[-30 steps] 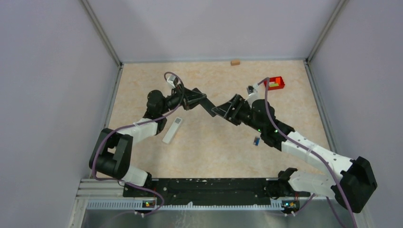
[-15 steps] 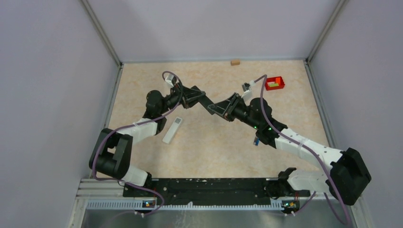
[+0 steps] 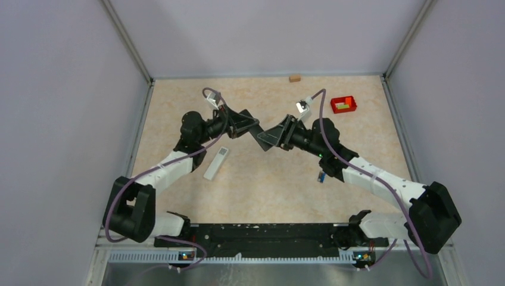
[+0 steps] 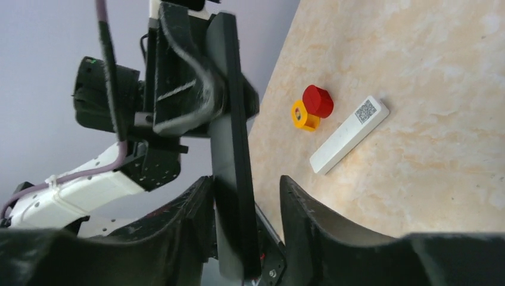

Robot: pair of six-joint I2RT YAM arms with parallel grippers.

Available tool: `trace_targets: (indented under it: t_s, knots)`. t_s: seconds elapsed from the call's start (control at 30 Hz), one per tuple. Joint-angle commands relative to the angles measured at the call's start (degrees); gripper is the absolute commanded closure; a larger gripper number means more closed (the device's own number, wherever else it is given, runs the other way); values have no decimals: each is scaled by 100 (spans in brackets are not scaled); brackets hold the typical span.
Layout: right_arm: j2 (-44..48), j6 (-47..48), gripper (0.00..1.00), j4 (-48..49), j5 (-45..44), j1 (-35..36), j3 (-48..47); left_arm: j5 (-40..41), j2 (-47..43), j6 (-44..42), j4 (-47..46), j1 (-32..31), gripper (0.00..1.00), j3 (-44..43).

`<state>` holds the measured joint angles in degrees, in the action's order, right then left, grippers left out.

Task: Load the batteries into the remote control
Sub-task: Load the battery cover into the remote control.

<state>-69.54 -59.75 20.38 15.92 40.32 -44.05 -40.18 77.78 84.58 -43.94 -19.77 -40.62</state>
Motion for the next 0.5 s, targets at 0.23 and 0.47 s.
trace_targets:
  t_s: [0.23, 0.47]
  knots:
    - [295, 2377, 20, -568, 1548, -129, -609, -1437, -578, -2211, 1468, -225, 100, -876]
    - [116, 2374, 38, 276, 3276, -112, -755, -2035, -623, -2394, 1158, -222, 100, -941]
